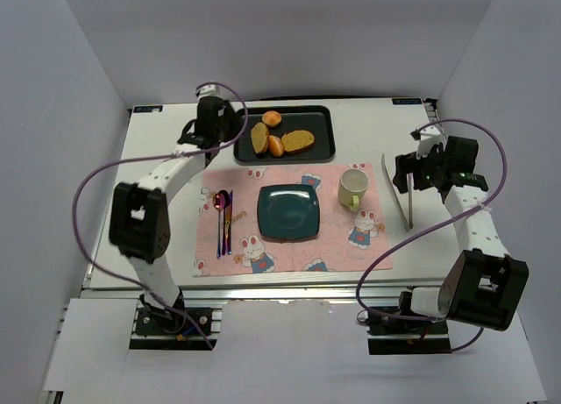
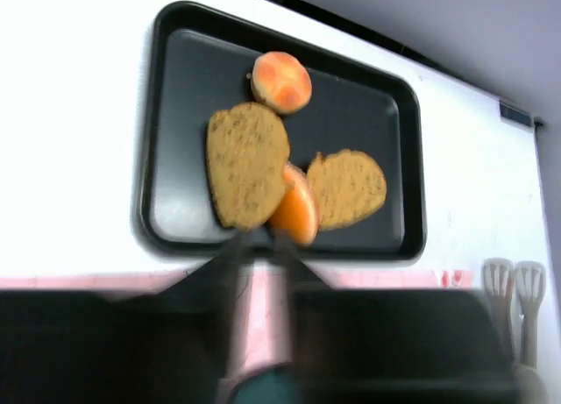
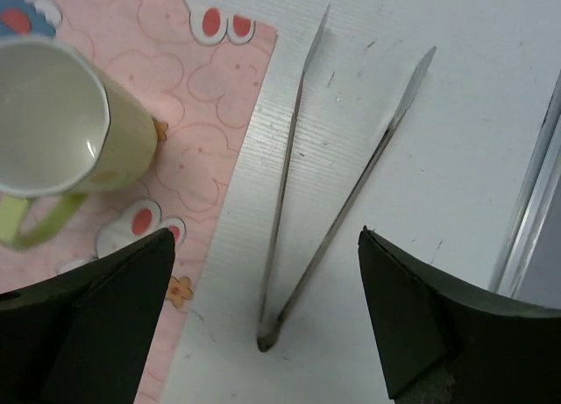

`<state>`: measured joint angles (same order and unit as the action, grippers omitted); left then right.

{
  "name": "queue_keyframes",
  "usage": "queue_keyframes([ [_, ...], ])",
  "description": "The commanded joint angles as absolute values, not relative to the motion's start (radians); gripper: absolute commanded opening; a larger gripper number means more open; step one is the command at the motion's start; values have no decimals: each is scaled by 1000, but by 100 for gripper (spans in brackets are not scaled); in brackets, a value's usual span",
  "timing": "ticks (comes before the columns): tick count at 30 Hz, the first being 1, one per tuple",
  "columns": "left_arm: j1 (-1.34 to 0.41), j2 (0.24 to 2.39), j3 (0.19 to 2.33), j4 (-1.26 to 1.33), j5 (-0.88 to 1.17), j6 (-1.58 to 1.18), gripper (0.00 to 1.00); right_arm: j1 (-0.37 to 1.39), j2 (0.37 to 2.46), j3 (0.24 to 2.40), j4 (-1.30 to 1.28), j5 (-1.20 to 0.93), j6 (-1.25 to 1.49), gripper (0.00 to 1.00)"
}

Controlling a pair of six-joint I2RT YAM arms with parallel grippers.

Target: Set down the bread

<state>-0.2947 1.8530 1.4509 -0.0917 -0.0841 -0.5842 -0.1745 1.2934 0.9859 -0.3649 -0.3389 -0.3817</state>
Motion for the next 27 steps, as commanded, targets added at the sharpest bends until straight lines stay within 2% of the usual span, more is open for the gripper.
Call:
queue_keyframes([
  [1,-290,1637,1262,-31,-78,-555,14,-190,1289,980,-494,-469,-691,87],
  [2,-288,1561,1218,-31,-83,-551,3,-192,1292,968,-488,-472,-695,75],
  [4,-287,1481,1082,-31,-103,-537,0,-192,1301,942,-482,-462,-683,53],
  [5,-287,1401,1037,-35,-107,-531,0,-192,1302,933,-459,-456,-674,18],
  [6,-287,1363,996,-40,-120,-529,0,-192,1302,911,-439,-437,-631,8],
  [7,-285,1327,958,-49,-129,-528,1,-192,1301,899,-414,-390,-605,7],
  [8,-285,1293,881,-66,-133,-529,24,-190,1302,890,-399,-374,-589,13],
  [10,-284,1198,806,-78,-147,-547,47,-184,1316,870,-348,-288,-524,39],
  [11,-284,1168,729,-77,-149,-557,56,-173,1322,868,-339,-260,-508,59],
  [12,-284,1140,694,-74,-150,-569,65,-167,1341,867,-316,-224,-493,73],
  [13,-284,1091,658,-71,-153,-596,66,-152,1350,858,-301,-150,-464,85],
  [14,-284,1039,579,-61,-156,-633,67,-134,1376,839,-260,-65,-442,89],
  [21,-282,974,502,-51,-183,-680,68,-114,1517,876,-209,58,-353,89],
  [27,-282,989,518,-71,-176,-660,68,-114,1658,954,-233,32,-279,81],
])
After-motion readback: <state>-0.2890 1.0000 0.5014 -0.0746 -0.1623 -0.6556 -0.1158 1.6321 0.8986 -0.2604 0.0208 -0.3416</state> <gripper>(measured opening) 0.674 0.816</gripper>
